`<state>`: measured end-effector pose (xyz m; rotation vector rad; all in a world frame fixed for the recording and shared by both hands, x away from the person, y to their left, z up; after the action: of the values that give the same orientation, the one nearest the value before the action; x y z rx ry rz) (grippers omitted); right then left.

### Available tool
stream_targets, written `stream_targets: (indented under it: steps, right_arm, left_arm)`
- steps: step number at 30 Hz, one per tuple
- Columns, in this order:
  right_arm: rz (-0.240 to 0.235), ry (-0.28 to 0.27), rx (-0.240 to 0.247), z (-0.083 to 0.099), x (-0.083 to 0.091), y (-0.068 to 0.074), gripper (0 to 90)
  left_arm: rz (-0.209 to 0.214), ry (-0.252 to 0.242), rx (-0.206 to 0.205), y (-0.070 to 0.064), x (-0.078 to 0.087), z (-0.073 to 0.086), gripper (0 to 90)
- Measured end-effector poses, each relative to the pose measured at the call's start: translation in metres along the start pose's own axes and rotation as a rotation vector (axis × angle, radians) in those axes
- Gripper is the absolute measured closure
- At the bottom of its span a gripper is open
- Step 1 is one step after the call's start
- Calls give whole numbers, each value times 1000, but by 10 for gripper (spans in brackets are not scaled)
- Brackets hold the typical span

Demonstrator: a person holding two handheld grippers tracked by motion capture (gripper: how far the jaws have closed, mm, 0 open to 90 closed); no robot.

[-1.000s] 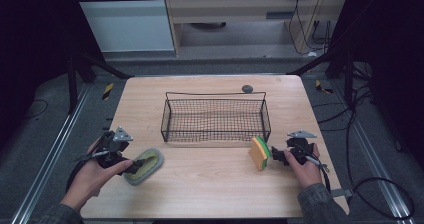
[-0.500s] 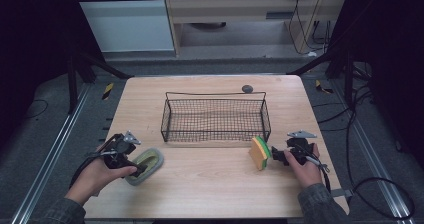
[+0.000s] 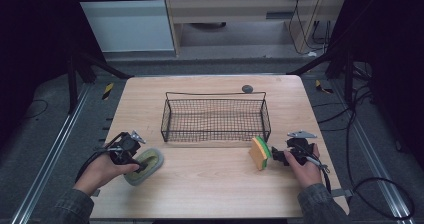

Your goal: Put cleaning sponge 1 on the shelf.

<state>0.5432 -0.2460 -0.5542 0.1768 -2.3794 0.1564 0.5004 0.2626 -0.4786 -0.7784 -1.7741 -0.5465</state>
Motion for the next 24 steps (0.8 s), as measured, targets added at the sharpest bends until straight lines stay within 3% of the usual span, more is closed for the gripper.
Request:
stream_targets:
  steps: [6,10,24]
  right_arm:
    - [-2,3,0,0,0,0,4]
    - [-2,2,-2,0,0,0,4]
    - [-3,3,1,0,0,0,4]
  left_arm:
    - [8,28,-4,3,-2,-6,462]
    - [9,51,-19,0,-6,-6,489]
    - [19,68,3,8,-15,-3,577]
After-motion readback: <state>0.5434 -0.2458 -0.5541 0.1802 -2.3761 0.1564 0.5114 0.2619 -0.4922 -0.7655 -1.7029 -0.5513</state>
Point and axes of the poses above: each handheld gripper's, and its own axes: x roughly backward along the jaws, z roughly out of its underside, y roughly to its left, the point moved 6 cm from there along -x, roughly forward along the jaws, and after that the axes turned 5 degrees about z, right-handed, at the moved point
